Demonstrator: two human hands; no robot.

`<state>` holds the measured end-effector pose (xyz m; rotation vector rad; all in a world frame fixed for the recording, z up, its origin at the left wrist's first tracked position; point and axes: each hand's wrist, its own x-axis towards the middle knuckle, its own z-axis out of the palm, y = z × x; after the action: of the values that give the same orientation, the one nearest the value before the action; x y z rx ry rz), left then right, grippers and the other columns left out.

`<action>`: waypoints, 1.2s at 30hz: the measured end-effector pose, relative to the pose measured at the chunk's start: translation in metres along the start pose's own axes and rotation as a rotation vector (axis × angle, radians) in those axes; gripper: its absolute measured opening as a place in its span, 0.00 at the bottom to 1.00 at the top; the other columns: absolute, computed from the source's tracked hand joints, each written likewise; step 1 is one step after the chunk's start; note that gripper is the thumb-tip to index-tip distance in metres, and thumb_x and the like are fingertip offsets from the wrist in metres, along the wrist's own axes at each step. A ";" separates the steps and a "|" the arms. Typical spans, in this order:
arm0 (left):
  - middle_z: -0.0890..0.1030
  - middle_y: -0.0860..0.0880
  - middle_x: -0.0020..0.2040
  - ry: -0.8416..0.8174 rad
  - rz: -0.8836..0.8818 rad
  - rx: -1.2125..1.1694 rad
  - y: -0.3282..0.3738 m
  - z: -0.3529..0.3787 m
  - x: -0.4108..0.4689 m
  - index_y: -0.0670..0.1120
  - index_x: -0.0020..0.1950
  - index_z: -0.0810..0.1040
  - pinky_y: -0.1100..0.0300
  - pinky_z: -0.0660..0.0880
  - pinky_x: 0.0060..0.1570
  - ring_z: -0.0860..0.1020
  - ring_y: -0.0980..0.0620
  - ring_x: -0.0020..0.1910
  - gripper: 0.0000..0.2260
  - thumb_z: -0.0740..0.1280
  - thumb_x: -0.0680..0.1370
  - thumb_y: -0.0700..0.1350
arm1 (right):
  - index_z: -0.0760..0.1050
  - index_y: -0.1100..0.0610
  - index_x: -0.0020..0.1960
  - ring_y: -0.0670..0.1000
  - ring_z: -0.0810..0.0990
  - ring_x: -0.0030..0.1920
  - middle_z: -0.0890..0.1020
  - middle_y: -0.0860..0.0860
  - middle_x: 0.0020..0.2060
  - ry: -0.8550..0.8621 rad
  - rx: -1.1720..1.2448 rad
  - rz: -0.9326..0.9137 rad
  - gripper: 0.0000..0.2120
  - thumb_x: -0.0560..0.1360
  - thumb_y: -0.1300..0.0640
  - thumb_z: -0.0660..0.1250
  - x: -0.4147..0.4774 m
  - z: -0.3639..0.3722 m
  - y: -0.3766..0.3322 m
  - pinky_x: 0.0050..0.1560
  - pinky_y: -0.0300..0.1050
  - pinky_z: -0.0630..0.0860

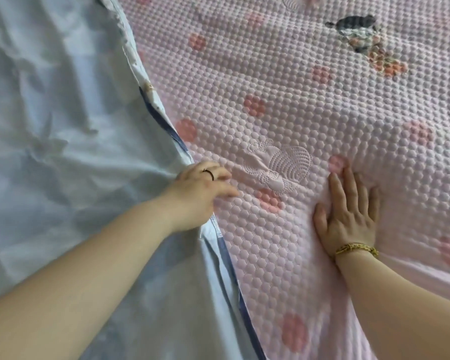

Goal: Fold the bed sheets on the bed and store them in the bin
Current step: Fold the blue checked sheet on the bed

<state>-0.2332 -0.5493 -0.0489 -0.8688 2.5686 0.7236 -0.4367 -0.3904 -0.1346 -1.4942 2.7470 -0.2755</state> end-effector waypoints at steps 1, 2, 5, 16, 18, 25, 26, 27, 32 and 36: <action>0.63 0.57 0.70 -0.029 -0.019 0.046 -0.003 -0.007 -0.002 0.58 0.66 0.71 0.62 0.48 0.68 0.54 0.55 0.71 0.20 0.61 0.77 0.40 | 0.67 0.64 0.68 0.63 0.66 0.68 0.68 0.63 0.68 0.004 0.009 -0.001 0.30 0.72 0.48 0.50 0.000 0.000 0.000 0.70 0.38 0.31; 0.63 0.58 0.70 -0.040 -0.029 0.072 -0.006 -0.014 -0.004 0.59 0.65 0.71 0.63 0.47 0.67 0.54 0.56 0.71 0.18 0.62 0.77 0.44 | 0.67 0.64 0.68 0.62 0.66 0.68 0.68 0.62 0.68 0.010 0.016 0.002 0.30 0.72 0.48 0.50 0.000 0.001 0.000 0.70 0.38 0.31; 0.68 0.60 0.67 -0.098 -0.015 0.198 -0.014 -0.037 -0.004 0.60 0.62 0.73 0.63 0.48 0.66 0.57 0.56 0.69 0.14 0.62 0.77 0.48 | 0.67 0.64 0.68 0.60 0.64 0.68 0.68 0.62 0.68 0.033 0.030 -0.001 0.30 0.72 0.48 0.50 -0.001 0.003 0.001 0.70 0.38 0.31; 0.75 0.56 0.42 -0.325 -0.161 0.139 -0.016 -0.055 0.006 0.56 0.36 0.71 0.63 0.70 0.44 0.73 0.55 0.45 0.12 0.66 0.71 0.39 | 0.68 0.63 0.67 0.58 0.60 0.67 0.70 0.63 0.66 0.091 0.035 -0.019 0.29 0.71 0.50 0.52 -0.001 0.007 0.003 0.71 0.38 0.32; 0.76 0.56 0.37 -0.448 -0.163 0.120 -0.009 -0.068 0.012 0.56 0.34 0.73 0.63 0.70 0.40 0.74 0.55 0.39 0.13 0.69 0.71 0.38 | 0.67 0.63 0.67 0.58 0.60 0.67 0.70 0.63 0.66 0.109 0.029 -0.027 0.28 0.71 0.50 0.52 -0.001 0.007 0.003 0.71 0.39 0.33; 0.82 0.54 0.39 -0.145 -0.015 0.271 0.013 -0.064 0.034 0.53 0.40 0.80 0.61 0.73 0.44 0.76 0.63 0.36 0.03 0.67 0.73 0.47 | 0.67 0.63 0.67 0.58 0.60 0.67 0.70 0.64 0.66 0.138 0.023 -0.034 0.29 0.71 0.49 0.53 -0.001 0.009 0.004 0.71 0.39 0.34; 0.82 0.55 0.43 -0.121 -0.009 0.260 0.013 -0.057 0.035 0.53 0.44 0.81 0.60 0.73 0.49 0.77 0.61 0.43 0.04 0.67 0.74 0.47 | 0.67 0.62 0.67 0.58 0.60 0.67 0.70 0.64 0.66 0.141 0.023 -0.034 0.29 0.71 0.49 0.53 -0.001 0.009 0.004 0.71 0.39 0.35; 0.80 0.57 0.45 -0.093 -0.002 0.211 0.013 -0.053 0.035 0.53 0.48 0.82 0.60 0.72 0.51 0.77 0.57 0.48 0.06 0.66 0.75 0.48 | 0.67 0.62 0.67 0.58 0.59 0.67 0.70 0.64 0.66 0.142 0.023 -0.034 0.28 0.71 0.49 0.53 0.000 0.009 0.004 0.71 0.39 0.35; 0.76 0.56 0.45 0.056 -0.025 0.034 0.021 -0.038 0.043 0.51 0.53 0.80 0.63 0.66 0.46 0.73 0.56 0.48 0.08 0.62 0.78 0.48 | 0.66 0.62 0.68 0.63 0.66 0.67 0.69 0.63 0.67 0.131 0.015 -0.020 0.29 0.71 0.49 0.52 0.000 0.010 0.004 0.71 0.39 0.34; 0.79 0.58 0.48 -0.211 -0.001 -0.120 0.027 -0.024 0.043 0.52 0.51 0.80 0.63 0.71 0.49 0.74 0.58 0.48 0.06 0.67 0.75 0.50 | 0.64 0.61 0.68 0.58 0.59 0.67 0.70 0.64 0.66 0.151 0.024 -0.038 0.28 0.71 0.49 0.53 -0.001 0.011 0.005 0.71 0.39 0.35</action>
<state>-0.2861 -0.5644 -0.0392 -0.7831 2.3590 0.9245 -0.4397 -0.3887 -0.1463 -1.5839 2.8193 -0.4370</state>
